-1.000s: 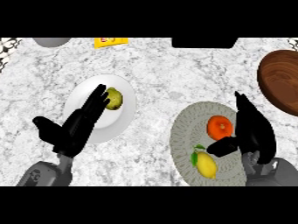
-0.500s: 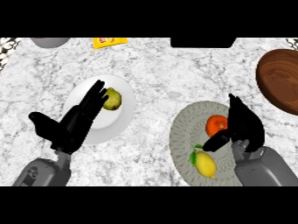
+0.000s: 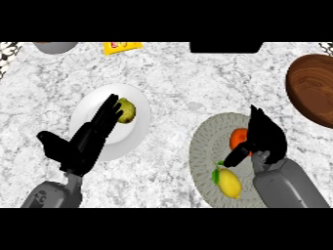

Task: Pick the squash from the placemat and place it in the bowl

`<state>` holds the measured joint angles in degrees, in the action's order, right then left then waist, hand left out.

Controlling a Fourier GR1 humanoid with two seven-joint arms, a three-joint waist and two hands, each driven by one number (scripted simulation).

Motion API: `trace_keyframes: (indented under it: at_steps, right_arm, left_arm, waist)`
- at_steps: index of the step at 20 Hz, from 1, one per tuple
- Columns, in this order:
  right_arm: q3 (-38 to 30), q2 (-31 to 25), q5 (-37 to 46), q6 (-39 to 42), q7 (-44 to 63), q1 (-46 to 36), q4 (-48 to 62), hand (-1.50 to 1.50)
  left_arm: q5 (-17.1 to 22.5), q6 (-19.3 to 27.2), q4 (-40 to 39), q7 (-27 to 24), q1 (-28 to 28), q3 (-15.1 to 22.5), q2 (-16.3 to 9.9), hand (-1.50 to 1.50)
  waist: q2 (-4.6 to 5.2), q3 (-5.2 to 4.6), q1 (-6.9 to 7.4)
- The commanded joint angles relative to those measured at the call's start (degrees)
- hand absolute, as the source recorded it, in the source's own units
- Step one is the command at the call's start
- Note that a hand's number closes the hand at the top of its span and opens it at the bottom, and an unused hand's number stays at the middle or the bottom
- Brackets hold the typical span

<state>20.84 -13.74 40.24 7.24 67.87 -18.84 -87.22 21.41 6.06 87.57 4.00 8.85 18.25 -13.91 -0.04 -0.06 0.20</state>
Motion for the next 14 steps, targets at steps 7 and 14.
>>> trace_keyframes:
  at_steps: [7, 14]
  right_arm:
    - [-0.2, 5.6, 7.5, 1.9, 9.7, 2.5, -0.2, -1.50]
    - [-4.7, 7.4, 10.9, 0.0, 3.0, 2.0, 7.4, -1.50]
  left_arm:
    - [-0.4, -1.4, -3.5, -0.1, 1.7, -2.9, 1.5, 0.00]
    - [-1.7, -4.1, -2.2, -1.0, -0.3, -4.0, 0.7, 0.00]
  waist:
    - [0.00, 0.01, -0.70]
    - [0.05, 0.04, -0.17]
